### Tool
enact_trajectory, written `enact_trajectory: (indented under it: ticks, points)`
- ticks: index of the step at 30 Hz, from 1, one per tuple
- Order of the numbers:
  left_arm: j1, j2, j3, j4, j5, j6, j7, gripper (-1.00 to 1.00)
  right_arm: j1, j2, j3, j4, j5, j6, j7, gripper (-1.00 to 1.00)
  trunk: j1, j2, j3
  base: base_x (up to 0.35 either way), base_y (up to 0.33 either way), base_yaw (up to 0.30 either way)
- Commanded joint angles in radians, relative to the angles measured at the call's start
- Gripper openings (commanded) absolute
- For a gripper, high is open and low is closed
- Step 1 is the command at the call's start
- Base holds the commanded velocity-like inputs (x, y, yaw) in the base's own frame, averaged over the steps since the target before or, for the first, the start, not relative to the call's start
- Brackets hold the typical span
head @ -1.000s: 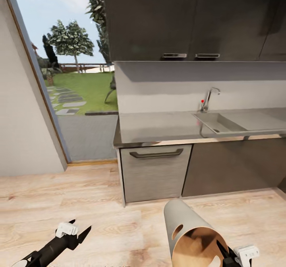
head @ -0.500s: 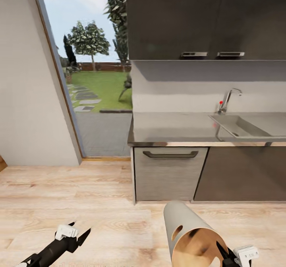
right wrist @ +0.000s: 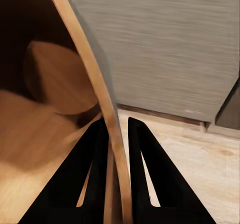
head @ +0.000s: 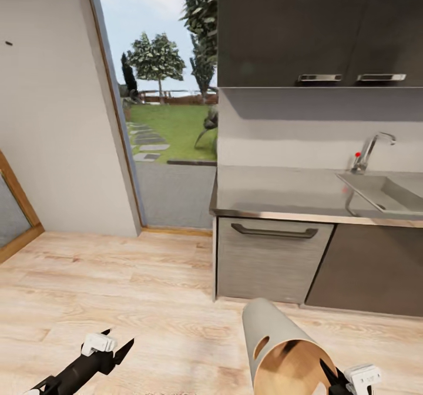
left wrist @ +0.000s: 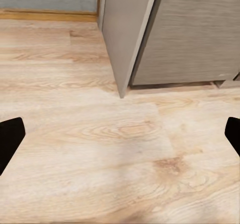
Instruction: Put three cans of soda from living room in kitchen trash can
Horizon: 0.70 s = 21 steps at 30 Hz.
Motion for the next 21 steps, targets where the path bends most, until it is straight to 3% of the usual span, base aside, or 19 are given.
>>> enact_trajectory:
  ticks: [1, 21]
  points:
    - [0.0, 0.0, 0.0, 0.0, 0.0, 0.0, 0.0, 1.0, -0.001, 0.003, -0.001, -0.001, -0.01, 0.001, 0.008, -1.0, 0.0, 0.0, 0.0, 0.0, 0.0, 0.233]
    - [0.0, 0.0, 0.0, -0.001, 0.0, 0.0, 0.0, 1.0, -0.001, 0.015, -0.001, -0.001, -0.007, 0.001, 0.007, -1.0, 0.0, 0.0, -0.009, 0.0, 0.0, 0.233]
